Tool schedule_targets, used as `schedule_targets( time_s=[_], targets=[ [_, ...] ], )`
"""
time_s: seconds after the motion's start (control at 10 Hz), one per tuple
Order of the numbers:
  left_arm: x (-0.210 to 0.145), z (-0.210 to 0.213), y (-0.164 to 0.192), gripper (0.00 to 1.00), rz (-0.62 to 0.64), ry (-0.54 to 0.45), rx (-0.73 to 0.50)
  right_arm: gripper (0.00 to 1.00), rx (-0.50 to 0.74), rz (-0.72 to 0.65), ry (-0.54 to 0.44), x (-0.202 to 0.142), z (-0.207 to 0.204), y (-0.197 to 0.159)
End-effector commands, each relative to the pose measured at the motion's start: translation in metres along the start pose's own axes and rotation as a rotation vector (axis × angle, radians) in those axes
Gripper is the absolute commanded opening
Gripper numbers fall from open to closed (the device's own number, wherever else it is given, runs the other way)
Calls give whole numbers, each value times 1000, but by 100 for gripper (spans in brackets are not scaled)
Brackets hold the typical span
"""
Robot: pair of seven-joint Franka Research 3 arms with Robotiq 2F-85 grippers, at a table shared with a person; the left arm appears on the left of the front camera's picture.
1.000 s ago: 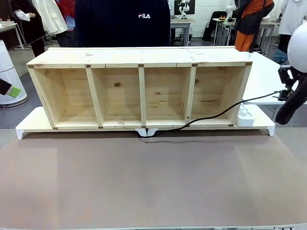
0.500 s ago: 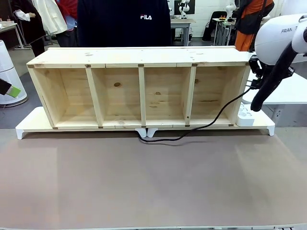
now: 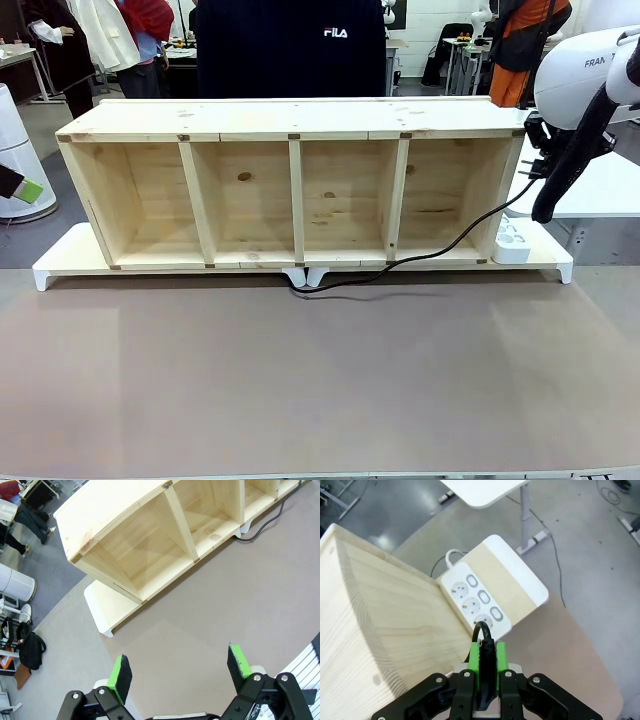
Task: Perform cable management.
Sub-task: Pull the grasped Power Cable to the location of the Power Strip, then release the Power Cable when the human grasps it.
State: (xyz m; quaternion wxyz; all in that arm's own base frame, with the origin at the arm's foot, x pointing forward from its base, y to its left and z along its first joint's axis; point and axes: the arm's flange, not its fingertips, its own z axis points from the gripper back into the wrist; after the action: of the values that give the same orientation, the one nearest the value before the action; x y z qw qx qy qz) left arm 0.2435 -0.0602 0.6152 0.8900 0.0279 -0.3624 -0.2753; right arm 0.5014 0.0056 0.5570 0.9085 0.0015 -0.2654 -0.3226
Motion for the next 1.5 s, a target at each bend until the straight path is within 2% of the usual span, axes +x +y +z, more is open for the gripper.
schedule_targets(
  time_s=[0.0,0.5,0.6,1.4],
  targets=[
    [1,0,0,100,8,-5,-2,15,-19,4,-7,9,-6,9],
    [1,0,0,100,8,-5,-2,15,-14,13,2,16,-15,8],
    [1,0,0,100,8,-5,-2,15,-7,2,26,9,-14,1],
    [1,0,0,100,8,-5,-2,15,-7,2,26,9,-14,1]
  ],
)
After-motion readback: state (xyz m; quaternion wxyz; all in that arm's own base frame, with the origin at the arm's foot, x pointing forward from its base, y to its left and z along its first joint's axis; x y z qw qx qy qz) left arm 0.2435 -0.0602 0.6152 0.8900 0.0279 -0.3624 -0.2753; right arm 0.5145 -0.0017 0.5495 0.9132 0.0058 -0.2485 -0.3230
